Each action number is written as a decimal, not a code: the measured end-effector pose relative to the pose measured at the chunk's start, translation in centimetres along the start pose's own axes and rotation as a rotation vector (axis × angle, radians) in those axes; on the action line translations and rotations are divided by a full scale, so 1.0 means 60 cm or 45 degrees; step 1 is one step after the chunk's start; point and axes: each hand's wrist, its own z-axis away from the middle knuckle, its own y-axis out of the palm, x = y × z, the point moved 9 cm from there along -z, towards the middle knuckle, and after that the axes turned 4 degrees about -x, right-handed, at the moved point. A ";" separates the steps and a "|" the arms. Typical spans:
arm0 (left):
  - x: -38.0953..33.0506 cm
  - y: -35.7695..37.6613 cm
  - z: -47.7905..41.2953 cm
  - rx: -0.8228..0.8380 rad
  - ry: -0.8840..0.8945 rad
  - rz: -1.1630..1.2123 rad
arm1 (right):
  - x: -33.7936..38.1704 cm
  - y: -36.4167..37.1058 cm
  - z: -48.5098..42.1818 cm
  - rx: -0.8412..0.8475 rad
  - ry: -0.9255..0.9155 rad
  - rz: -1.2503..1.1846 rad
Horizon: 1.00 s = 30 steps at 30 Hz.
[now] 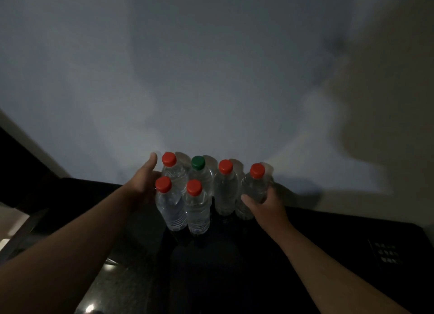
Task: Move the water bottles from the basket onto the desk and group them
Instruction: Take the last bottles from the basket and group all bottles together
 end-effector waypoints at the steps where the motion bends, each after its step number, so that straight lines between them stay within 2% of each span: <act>1: 0.001 -0.001 -0.002 0.003 -0.003 0.012 | -0.004 0.005 0.005 0.001 0.013 0.005; 10: 0.010 0.021 -0.010 0.122 0.005 0.124 | 0.005 0.045 0.003 0.045 -0.129 0.033; 17: 0.008 0.023 -0.016 0.141 0.038 0.113 | -0.026 0.053 -0.005 -0.102 -0.074 0.121; 21: 0.008 0.025 -0.015 0.145 0.048 0.102 | -0.055 0.057 -0.008 -0.224 0.069 0.170; 25: 0.008 0.022 -0.014 0.111 0.059 0.093 | -0.060 0.067 0.016 -0.365 0.096 0.045; 30: 0.013 0.022 -0.016 0.115 0.063 0.086 | -0.064 0.076 0.027 -0.419 0.132 0.004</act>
